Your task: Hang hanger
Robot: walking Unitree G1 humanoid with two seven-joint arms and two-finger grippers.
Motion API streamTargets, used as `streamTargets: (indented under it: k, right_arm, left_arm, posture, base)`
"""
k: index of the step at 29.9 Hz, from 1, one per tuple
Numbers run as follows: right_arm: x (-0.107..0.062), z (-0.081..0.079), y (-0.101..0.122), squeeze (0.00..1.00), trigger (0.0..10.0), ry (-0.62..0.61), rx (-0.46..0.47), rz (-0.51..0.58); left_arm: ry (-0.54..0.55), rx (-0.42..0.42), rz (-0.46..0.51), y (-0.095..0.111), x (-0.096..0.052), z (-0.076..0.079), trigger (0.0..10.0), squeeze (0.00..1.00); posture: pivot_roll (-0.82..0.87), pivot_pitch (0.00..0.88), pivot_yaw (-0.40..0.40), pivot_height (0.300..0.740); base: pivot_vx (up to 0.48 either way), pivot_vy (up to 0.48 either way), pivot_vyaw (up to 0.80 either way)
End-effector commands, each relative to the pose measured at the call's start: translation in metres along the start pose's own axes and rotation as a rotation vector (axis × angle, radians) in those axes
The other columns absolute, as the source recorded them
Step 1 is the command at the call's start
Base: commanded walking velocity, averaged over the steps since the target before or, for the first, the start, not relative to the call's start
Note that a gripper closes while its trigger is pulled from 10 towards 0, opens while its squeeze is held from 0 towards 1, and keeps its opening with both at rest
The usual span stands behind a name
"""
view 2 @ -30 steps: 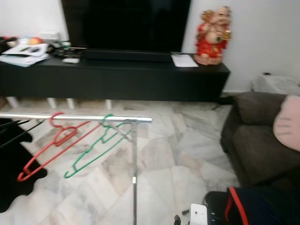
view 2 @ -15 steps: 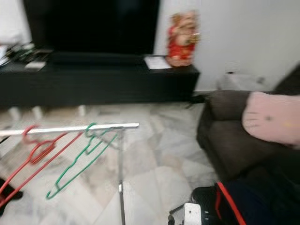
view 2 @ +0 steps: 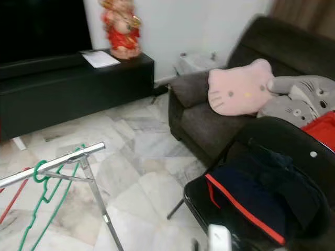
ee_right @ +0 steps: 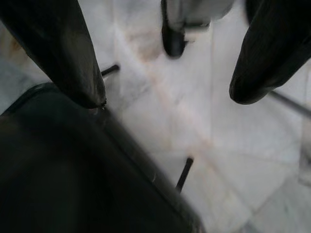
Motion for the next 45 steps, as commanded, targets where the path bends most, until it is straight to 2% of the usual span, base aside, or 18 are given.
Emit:
streamTargets:
  k: [1,4,10,16,18,19,22,26,29,33,35,39,42,43,45]
  right_arm:
    - [0.002,-0.01,0.004,0.0,10.0,0.027,0.002,0.016]
    - [0.002,-0.011,0.004,0.0,10.0,0.032,0.004,0.017]
    - [0.002,-0.012,0.006,0.0,10.0,0.042,0.0,0.035]
    - [0.001,-0.012,0.007,0.0,10.0,0.045,0.038,0.056]
    - [0.001,-0.011,0.007,0.0,10.0,0.042,0.022,0.059]
    - [0.001,-0.011,0.007,0.0,10.0,0.043,0.006,0.055]
    - [0.002,-0.009,0.006,0.0,10.0,0.044,-0.146,0.011]
    - [0.002,-0.011,0.008,0.0,10.0,0.084,-0.227,0.012]
    - [0.002,-0.012,0.012,0.0,10.0,0.081,-0.214,0.051]
    - [0.0,-0.014,0.019,0.0,10.0,0.084,-0.133,0.136]
    - [0.0,-0.015,0.021,0.0,10.0,0.1,-0.122,0.159]
    - [-0.002,-0.024,0.031,0.0,10.0,0.184,-0.258,0.212]
    - [-0.002,-0.027,0.03,0.0,10.0,0.22,-0.277,0.205]
    - [-0.003,-0.033,0.033,0.0,10.0,0.274,-0.338,0.217]
    - [-0.004,-0.035,0.035,0.0,10.0,0.29,-0.372,0.24]
  left_arm:
    - [0.007,0.004,-0.086,-0.025,-0.005,-0.004,10.0,0.0]
    - [0.004,0.005,-0.088,-0.026,-0.005,-0.004,10.0,0.0]
    - [-0.001,0.003,-0.089,-0.027,-0.005,-0.002,10.0,0.0]
    - [-0.006,0.005,-0.094,-0.029,-0.006,0.0,10.0,0.0]
    - [-0.008,0.007,-0.097,-0.03,-0.006,0.001,10.0,0.0]
    - [-0.009,0.007,-0.097,-0.03,-0.006,0.001,10.0,0.0]
    - [-0.01,0.006,-0.099,-0.031,-0.006,0.002,10.0,0.0]
    - [-0.011,0.006,-0.1,-0.031,-0.006,0.002,10.0,0.0]
    - [-0.009,0.006,-0.1,-0.031,-0.006,0.001,10.0,0.0]
    - [-0.008,0.009,-0.102,-0.031,-0.006,0.001,10.0,0.0]
    - [-0.009,0.009,-0.102,-0.031,-0.006,0.001,10.0,0.0]
    - [-0.01,0.013,-0.102,-0.03,-0.006,0.001,10.0,0.0]
    - [-0.01,0.012,-0.101,-0.03,-0.006,0.001,10.0,0.0]
    - [-0.008,0.013,-0.102,-0.03,-0.006,0.001,10.0,0.0]
    - [-0.008,0.013,-0.102,-0.03,-0.006,0.0,10.0,0.0]
  posture:
    - [0.02,0.005,-0.039,0.74]
    - [0.02,0.005,-0.039,0.74]
    - [0.01,0.009,-0.042,0.74]
    - [-0.01,0.012,-0.045,0.74]
    - [-0.01,0.012,-0.05,0.74]
    - [-0.01,0.012,-0.05,0.74]
    - [-0.02,0.013,-0.056,0.74]
    - [-0.03,0.015,-0.058,0.74]
    - [-0.03,0.015,-0.059,0.74]
    - [-0.04,0.012,-0.058,0.74]
    - [-0.04,0.012,-0.058,0.74]
    - [-0.04,0.009,-0.053,0.74]
    - [-0.04,0.008,-0.053,0.74]
    - [-0.04,0.006,-0.053,0.74]
    - [-0.04,0.004,-0.052,0.74]
  base:
    - [0.0,0.0,-0.76]
    - [0.0,0.0,-0.76]
    - [0.0,0.0,0.0]
    - [0.0,0.0,0.0]
    - [0.0,0.0,0.0]
    - [0.0,0.0,0.0]
    - [0.0,0.0,0.0]
    - [0.0,0.0,0.0]
    - [0.0,0.0,0.0]
    - [0.0,0.0,0.0]
    - [0.0,0.0,0.0]
    - [0.0,0.0,0.0]
    - [0.0,0.0,0.0]
    - [0.0,0.0,0.0]
    - [0.0,0.0,0.0]
Point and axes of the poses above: a point about 5 cm out from each wrist's last joint towards the gripper, its own x axis pointing out of the wrist towards the gripper, its own y axis along the axis of the wrist's last joint, z = x × y, the point moved 2 cm from there along x, pointing out of the wrist towards the gripper, and after that the axes turned 2 degrees about x, right-handed, at the moved point
